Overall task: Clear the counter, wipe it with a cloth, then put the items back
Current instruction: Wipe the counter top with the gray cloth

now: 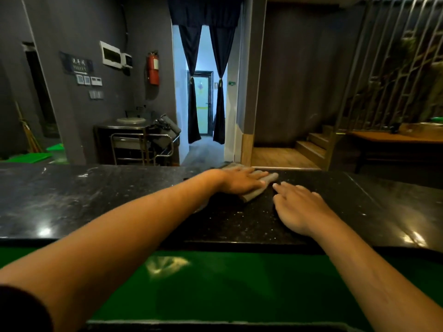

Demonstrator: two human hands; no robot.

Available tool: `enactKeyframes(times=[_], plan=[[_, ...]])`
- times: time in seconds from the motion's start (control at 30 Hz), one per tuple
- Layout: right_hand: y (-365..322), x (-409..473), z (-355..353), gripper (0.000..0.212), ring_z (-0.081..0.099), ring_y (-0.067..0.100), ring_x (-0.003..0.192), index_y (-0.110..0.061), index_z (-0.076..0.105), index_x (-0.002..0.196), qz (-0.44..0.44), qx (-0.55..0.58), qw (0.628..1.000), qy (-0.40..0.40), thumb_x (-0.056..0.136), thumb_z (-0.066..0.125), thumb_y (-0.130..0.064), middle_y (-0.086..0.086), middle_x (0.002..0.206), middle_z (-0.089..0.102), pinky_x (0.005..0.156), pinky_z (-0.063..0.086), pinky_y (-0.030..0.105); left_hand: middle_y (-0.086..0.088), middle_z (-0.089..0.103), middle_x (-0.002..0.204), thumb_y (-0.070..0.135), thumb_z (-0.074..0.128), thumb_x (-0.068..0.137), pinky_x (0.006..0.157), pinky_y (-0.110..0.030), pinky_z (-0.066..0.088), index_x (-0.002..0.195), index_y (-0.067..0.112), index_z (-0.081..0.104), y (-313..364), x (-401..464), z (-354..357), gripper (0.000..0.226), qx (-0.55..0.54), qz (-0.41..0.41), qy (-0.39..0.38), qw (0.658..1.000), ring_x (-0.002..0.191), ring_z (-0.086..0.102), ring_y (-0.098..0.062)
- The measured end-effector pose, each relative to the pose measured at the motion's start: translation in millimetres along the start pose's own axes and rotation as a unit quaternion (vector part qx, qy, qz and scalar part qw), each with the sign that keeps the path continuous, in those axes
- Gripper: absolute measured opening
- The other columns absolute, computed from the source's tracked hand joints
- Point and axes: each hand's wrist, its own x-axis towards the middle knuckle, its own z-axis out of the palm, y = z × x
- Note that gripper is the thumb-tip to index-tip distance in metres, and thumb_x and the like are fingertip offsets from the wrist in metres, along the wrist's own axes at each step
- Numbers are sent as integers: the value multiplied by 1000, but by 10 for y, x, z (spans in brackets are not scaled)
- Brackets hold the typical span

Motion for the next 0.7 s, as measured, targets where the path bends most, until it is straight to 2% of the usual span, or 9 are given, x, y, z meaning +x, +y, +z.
enactKeyframes(times=[0.1,0.17,0.23,0.33,0.43,0.5,0.57,0.6,0.7], plan=[[-5,-26,-2,53,14,21,150,-25,23,155,6,16,1000,-11,104,23,-35,-3,164,16,120,12,48,-7,9,168,62,25,101,119,-65,6,159,38,10,-504,59,-25,65,-37,-154,17,987,153,7,-35],[-5,-17,-9,53,15,21,150,-25,23,155,8,16,1000,-8,104,23,-36,-3,164,16,119,13,48,-7,8,168,69,20,96,118,-67,5,158,39,8,-698,14,-16,70,-22,-199,17,980,153,7,-37],[-12,-28,-14,53,17,22,149,-25,24,155,9,9,1000,-8,103,23,-37,-2,163,18,119,15,48,-7,8,168,69,17,95,119,-66,6,158,39,7,-637,-125,-2,71,-1,-178,14,984,153,7,-36],[-59,-88,-50,53,20,24,148,-24,25,155,14,4,1000,-8,103,25,-37,-1,163,20,118,17,49,-6,2,168,78,8,91,120,-64,5,158,43,0,-389,-599,135,76,31,-101,5,994,153,3,-36],[-97,-126,-70,54,22,27,147,-25,27,154,39,1,999,-6,103,26,-42,1,163,21,118,18,51,1,-2,169,95,-23,56,122,-56,5,156,45,-6,-384,-1202,401,113,80,11,16,997,154,-1,-27],[-221,-174,-36,60,23,33,146,-25,28,153,78,-6,997,-4,100,27,-52,5,161,24,117,19,55,4,1,169,96,-22,54,123,-52,6,156,45,-6,-615,-1412,427,115,55,1,37,998,154,0,-22],[-514,-263,46,69,19,39,146,-25,27,154,92,-6,996,-11,96,27,-61,12,161,21,117,15,58,3,3,168,91,-20,58,123,-52,7,158,42,-3,-863,-1486,334,113,57,-55,45,996,154,2,-23],[-686,-315,110,70,16,40,146,-25,25,154,71,-6,997,-14,95,26,-63,13,162,19,117,13,58,2,4,168,87,-18,61,123,-53,7,158,41,-1,-940,-1489,279,109,69,-97,45,992,154,3,-25],[-1022,-440,253,67,15,37,148,-28,22,155,5,-8,1000,-4,96,24,-60,10,163,16,118,11,58,-1,6,168,76,-1,86,122,-55,6,158,42,8,-822,-1564,219,81,26,-230,81,970,153,8,-32]])
